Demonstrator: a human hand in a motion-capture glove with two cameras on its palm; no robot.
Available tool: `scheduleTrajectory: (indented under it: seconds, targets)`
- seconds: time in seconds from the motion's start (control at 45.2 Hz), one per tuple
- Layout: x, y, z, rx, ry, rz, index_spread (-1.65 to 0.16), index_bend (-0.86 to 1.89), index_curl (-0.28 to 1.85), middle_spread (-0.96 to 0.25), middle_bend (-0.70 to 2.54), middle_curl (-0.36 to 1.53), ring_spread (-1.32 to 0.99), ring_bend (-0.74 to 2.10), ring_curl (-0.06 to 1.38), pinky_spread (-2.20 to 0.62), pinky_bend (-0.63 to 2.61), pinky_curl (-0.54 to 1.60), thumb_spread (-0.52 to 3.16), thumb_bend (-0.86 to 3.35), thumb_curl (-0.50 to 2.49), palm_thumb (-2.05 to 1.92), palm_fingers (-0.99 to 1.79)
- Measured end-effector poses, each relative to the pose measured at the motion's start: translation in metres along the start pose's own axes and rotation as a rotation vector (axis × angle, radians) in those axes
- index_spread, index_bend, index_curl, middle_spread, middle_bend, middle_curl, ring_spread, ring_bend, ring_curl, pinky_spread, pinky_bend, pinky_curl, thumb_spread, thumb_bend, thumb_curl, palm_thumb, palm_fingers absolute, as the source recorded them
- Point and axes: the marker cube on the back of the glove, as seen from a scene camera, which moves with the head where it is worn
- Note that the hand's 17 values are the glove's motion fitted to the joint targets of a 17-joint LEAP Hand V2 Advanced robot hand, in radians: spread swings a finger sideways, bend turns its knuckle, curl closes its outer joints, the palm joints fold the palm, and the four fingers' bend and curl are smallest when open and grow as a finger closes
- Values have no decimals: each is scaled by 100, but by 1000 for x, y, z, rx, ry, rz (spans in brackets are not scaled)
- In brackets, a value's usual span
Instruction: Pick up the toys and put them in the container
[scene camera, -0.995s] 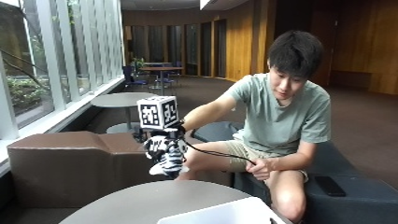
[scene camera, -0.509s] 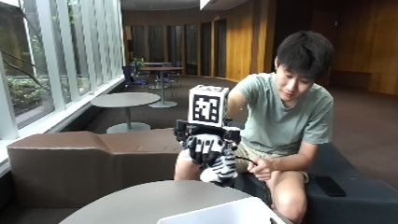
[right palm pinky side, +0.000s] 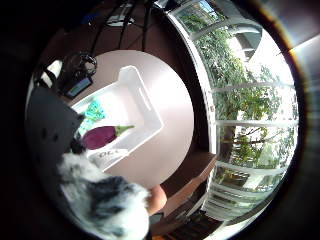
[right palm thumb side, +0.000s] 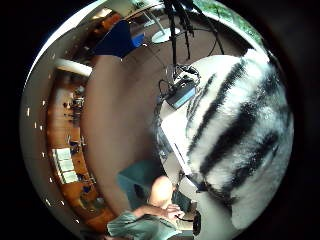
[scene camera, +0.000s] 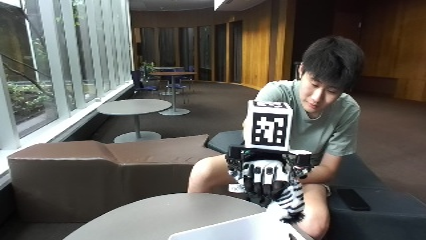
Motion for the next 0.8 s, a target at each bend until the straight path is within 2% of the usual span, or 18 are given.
scheduleTrajectory:
  seconds: [0.155, 0.354, 0.442, 0.464, 0.487, 0.531, 0.686, 0.796]
  targets:
    - [-6, -9, 0, -3, -23, 24, -35, 53, 59, -25, 123, 83, -36, 139, 72, -42, 103, 70, 19, 1, 103, 69, 85]
    - [3, -8, 17, -166, 36, 92, -32, 32, 63, -26, 112, 81, -34, 141, 72, -41, 113, 73, 31, -2, 103, 65, 59]
    - [9, -3, 28, -311, 141, 161, -27, 14, 59, -26, 95, 75, -33, 137, 69, -37, 109, 70, 63, -7, 95, 48, 19]
    - [11, -1, 29, -332, 164, 171, -26, 10, 58, -24, 83, 72, -32, 131, 69, -35, 111, 71, 69, -7, 93, 44, -6]
    - [13, 0, 31, -340, 183, 177, -25, 11, 59, -24, 84, 73, -32, 134, 70, -34, 111, 71, 73, -5, 91, 44, -1]
    - [16, 5, 32, -331, 199, 179, -22, 8, 53, -18, 61, 64, -27, 112, 63, -27, 114, 68, 82, -6, 86, 37, -41]
    - [18, 27, 25, -281, 105, 149, -16, 7, 42, -7, 34, 53, -15, 78, 49, -12, 109, 59, 105, -6, 71, 20, -38]
    - [16, 45, 14, -232, -8, 100, -19, 9, 38, -7, 26, 49, -12, 65, 43, -7, 97, 53, 116, -6, 62, 7, -31]
